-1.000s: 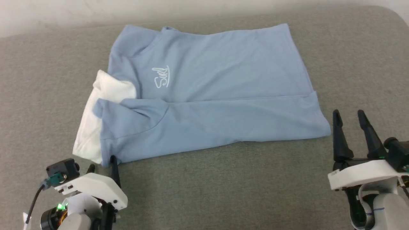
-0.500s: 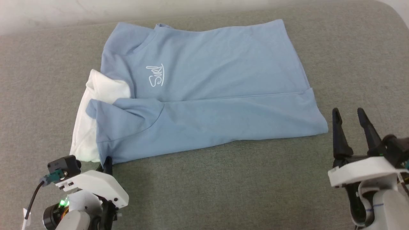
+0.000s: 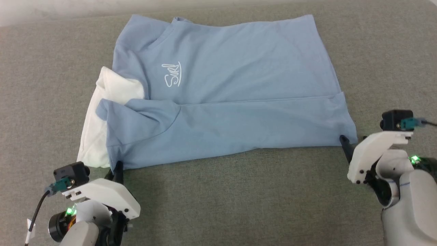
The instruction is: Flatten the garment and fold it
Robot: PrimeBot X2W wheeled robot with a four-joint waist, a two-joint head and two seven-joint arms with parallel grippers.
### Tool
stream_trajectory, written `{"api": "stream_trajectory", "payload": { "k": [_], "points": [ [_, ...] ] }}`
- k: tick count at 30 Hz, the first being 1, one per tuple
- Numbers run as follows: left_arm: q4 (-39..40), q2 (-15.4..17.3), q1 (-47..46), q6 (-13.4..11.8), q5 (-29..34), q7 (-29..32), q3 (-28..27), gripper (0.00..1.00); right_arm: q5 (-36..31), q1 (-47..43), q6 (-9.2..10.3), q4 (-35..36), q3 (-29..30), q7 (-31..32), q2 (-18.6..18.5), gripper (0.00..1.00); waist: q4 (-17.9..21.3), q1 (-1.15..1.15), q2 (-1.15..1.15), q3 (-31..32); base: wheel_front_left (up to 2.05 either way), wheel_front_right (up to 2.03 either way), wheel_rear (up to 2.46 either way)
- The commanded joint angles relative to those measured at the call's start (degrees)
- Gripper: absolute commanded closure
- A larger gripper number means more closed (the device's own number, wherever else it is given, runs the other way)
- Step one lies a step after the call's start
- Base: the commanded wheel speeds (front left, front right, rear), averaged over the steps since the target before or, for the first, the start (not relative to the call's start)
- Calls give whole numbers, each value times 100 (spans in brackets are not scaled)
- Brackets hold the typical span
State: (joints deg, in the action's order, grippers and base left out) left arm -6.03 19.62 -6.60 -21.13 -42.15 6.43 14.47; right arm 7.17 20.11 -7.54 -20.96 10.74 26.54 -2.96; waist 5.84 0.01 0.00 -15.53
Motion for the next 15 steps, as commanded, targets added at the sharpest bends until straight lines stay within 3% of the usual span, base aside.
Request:
{"api": "stream_trajectory", "payload": {
  "k": [1, 2, 3, 4, 5, 8, 15],
  "points": [
    [-58, 28, -90, 45, 42, -20, 5, 100, -127, 158, 5, -19, 20, 246, 8, 0, 2, -1, 0, -19, 0, 0, 0],
    [-62, 31, -97, 54, 48, -32, 12, 100, -170, 206, 5, -49, 35, 450, 8, 0, -1, -1, 0, -27, 0, 0, 0],
    [-69, 33, -107, 64, 55, -41, 23, 100, -199, 241, 5, -78, 47, 669, 8, 7, -8, -1, 0, -32, 0, 0, 0],
    [-74, 37, -119, 74, 71, -59, 34, 100, -224, 267, 5, -90, 62, 875, 8, 37, -16, -1, 0, -37, 0, 0, 0],
    [-76, 43, -133, 85, 96, -94, 47, 100, -249, 284, 5, -80, 83, 1054, 8, 58, -25, -1, 0, -39, 0, 0, 0],
    [-94, 48, -164, 119, 143, -183, 73, 100, -256, 299, 5, 43, 139, 1379, 8, 100, -49, -1, 0, -38, 0, 0, 0],
    [-69, 140, -161, 148, 383, -639, 65, 100, -35, 64, 5, 631, 256, 653, 8, 100, -138, -1, 0, 113, 0, 0, 0]
  ]
}}
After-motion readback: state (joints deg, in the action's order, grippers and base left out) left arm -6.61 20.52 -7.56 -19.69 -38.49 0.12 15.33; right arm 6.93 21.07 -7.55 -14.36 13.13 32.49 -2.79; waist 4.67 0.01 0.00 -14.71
